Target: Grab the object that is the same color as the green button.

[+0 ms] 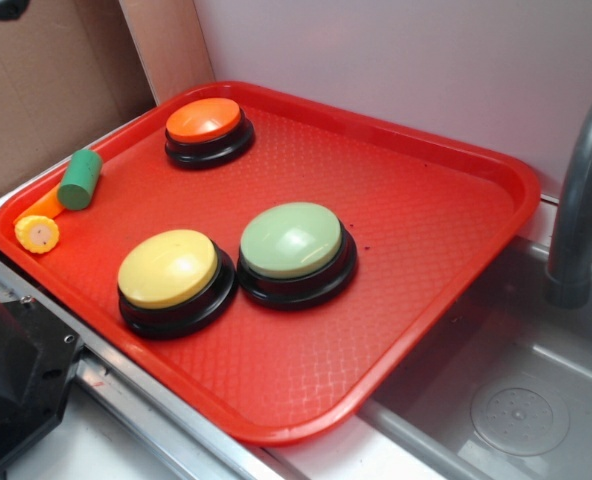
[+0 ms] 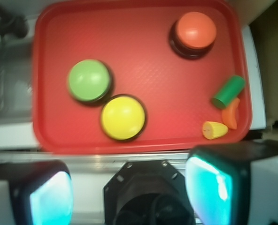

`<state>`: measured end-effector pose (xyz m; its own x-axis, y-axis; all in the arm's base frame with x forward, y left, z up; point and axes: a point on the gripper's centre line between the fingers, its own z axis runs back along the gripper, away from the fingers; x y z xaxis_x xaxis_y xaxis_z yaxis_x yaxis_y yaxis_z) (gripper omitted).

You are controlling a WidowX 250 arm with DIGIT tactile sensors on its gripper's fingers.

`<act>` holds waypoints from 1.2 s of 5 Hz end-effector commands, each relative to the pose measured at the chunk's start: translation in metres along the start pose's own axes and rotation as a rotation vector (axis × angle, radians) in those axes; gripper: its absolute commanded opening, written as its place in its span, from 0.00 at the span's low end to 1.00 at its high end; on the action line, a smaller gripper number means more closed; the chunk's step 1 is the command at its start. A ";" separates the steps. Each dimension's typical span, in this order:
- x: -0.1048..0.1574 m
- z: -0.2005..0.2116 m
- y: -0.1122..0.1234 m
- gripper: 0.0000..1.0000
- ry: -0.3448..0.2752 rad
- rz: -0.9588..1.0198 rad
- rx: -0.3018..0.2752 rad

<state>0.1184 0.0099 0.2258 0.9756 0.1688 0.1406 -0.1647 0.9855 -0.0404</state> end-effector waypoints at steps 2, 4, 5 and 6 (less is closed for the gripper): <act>0.019 -0.068 0.105 1.00 -0.019 0.407 0.070; 0.046 -0.127 0.142 1.00 -0.102 0.482 0.131; 0.058 -0.151 0.151 1.00 -0.158 0.524 0.168; 0.072 -0.175 0.159 1.00 -0.173 0.542 0.154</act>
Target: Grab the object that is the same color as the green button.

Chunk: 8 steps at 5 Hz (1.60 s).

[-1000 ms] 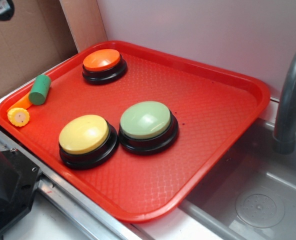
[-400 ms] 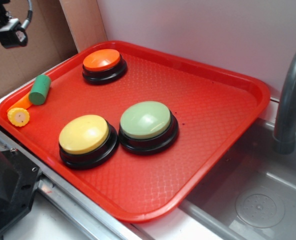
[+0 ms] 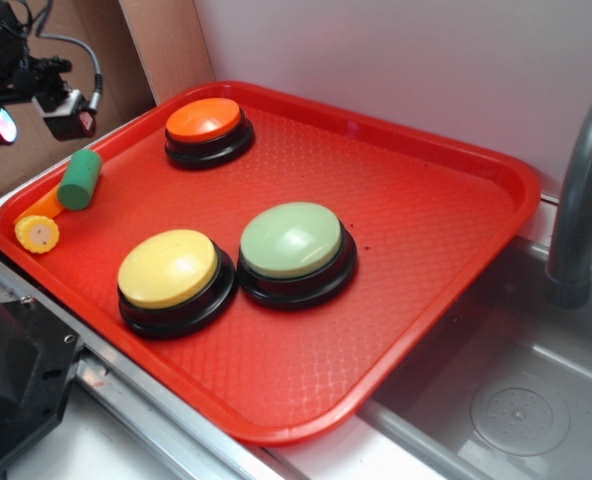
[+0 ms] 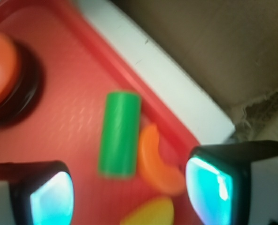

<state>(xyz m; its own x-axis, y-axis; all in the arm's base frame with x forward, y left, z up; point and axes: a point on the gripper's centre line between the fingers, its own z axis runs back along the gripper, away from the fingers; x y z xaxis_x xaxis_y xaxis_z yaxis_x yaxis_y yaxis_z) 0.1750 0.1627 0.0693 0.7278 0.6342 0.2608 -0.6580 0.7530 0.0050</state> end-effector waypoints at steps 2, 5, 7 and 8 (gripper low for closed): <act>0.019 -0.041 -0.012 1.00 -0.061 0.005 0.049; 0.017 -0.052 -0.016 0.00 -0.062 0.016 -0.003; 0.015 -0.032 -0.016 0.00 -0.042 0.004 -0.052; 0.026 0.000 -0.024 0.00 0.019 -0.048 -0.100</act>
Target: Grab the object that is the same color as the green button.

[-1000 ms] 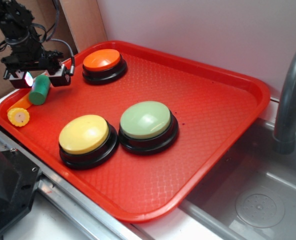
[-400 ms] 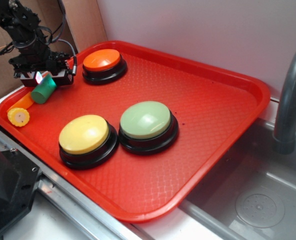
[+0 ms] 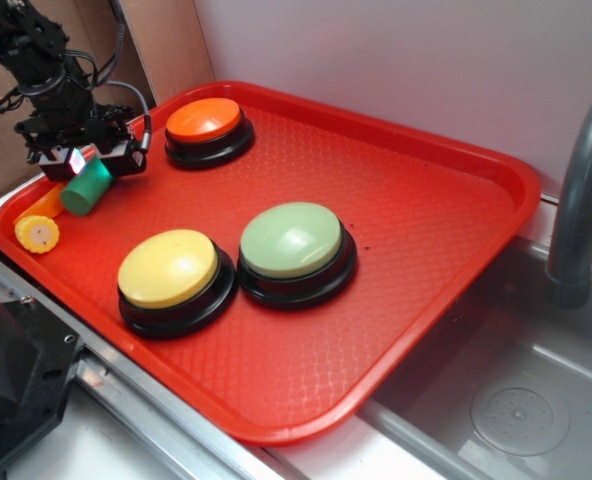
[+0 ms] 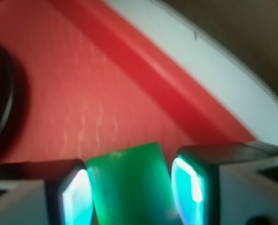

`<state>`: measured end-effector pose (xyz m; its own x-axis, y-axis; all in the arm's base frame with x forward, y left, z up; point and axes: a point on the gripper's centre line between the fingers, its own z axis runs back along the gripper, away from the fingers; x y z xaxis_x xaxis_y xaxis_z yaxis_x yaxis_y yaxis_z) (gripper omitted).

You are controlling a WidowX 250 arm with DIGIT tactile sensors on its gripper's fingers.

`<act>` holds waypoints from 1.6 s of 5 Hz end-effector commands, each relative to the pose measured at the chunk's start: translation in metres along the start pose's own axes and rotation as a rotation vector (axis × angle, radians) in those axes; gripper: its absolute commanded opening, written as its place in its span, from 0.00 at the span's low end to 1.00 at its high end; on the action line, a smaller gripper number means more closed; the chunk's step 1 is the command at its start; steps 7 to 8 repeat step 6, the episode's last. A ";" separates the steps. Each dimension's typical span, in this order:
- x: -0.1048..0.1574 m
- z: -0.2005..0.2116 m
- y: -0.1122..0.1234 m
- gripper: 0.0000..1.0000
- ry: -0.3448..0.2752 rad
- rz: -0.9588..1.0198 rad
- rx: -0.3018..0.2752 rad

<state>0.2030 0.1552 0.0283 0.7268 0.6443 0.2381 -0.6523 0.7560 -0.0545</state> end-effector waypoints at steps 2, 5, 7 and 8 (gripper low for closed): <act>0.006 0.122 -0.060 0.00 -0.021 -0.148 -0.099; -0.045 0.163 -0.105 0.00 0.105 -0.314 -0.219; -0.040 0.159 -0.097 0.00 0.132 -0.289 -0.210; -0.040 0.159 -0.097 0.00 0.132 -0.289 -0.210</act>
